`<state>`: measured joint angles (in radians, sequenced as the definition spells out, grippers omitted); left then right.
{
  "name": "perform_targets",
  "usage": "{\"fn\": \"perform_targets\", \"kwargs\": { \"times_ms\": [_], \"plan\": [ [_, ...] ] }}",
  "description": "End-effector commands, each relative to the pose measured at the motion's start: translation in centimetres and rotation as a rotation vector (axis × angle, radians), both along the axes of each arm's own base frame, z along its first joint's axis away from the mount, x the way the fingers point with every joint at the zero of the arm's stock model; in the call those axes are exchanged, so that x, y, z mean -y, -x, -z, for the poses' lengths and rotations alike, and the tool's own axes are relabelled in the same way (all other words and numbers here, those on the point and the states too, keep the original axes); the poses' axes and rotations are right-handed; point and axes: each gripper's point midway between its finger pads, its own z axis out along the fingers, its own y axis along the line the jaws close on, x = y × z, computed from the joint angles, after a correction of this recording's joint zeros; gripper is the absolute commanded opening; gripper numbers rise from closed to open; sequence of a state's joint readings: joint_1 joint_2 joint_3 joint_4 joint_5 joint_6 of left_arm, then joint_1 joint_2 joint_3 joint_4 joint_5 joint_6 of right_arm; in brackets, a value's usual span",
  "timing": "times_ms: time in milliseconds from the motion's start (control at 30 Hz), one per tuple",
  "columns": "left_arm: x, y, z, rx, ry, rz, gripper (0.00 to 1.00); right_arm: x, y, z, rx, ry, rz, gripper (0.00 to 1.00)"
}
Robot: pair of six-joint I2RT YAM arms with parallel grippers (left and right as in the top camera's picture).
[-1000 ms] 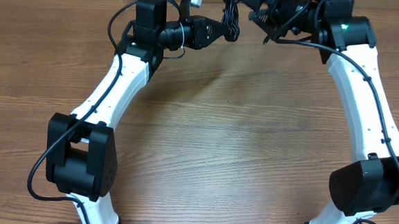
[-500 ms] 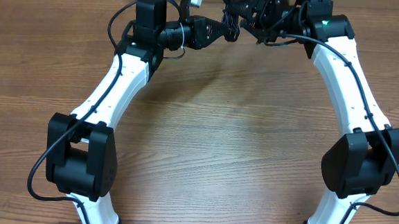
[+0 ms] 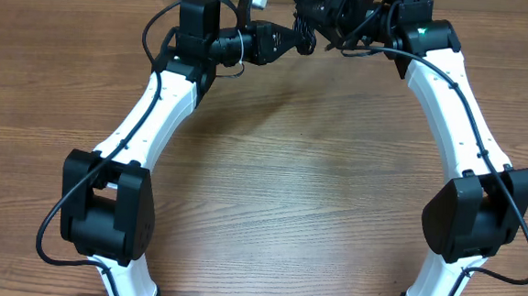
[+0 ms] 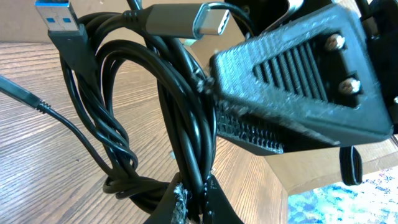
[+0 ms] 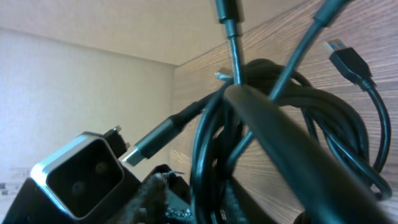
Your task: Untangle cables
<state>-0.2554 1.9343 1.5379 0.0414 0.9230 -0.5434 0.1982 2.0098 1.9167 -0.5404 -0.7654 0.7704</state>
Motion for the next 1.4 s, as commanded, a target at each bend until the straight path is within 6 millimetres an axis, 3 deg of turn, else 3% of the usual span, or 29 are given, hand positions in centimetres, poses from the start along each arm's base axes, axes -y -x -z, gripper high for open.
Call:
{"fn": "perform_targets", "kwargs": {
  "times_ms": [0, 200, 433, 700, 1367],
  "plan": [
    [0.5, 0.5, -1.1, 0.035, 0.009, 0.028, 0.04, -1.1, 0.6, -1.0, 0.013, -0.017, -0.026, 0.23],
    [0.5, 0.5, -1.1, 0.035, 0.009, 0.028, 0.04, -1.1, 0.6, -1.0, 0.013, -0.018, -0.026, 0.04],
    [0.5, 0.6, -0.9, 0.026, 0.006, 0.03, 0.04, -1.1, 0.6, -1.0, 0.014, -0.019, -0.024, 0.04],
    [-0.5, 0.6, 0.6, -0.009, -0.04, 0.019, 0.04, 0.2, 0.0, -1.1, 0.014, -0.019, 0.0, 0.04],
    [-6.3, -0.9, 2.5, -0.086, -0.074, -0.07, 0.04, 3.9, -1.0, -0.4, 0.004, 0.003, 0.057, 0.04]
  ]
}}
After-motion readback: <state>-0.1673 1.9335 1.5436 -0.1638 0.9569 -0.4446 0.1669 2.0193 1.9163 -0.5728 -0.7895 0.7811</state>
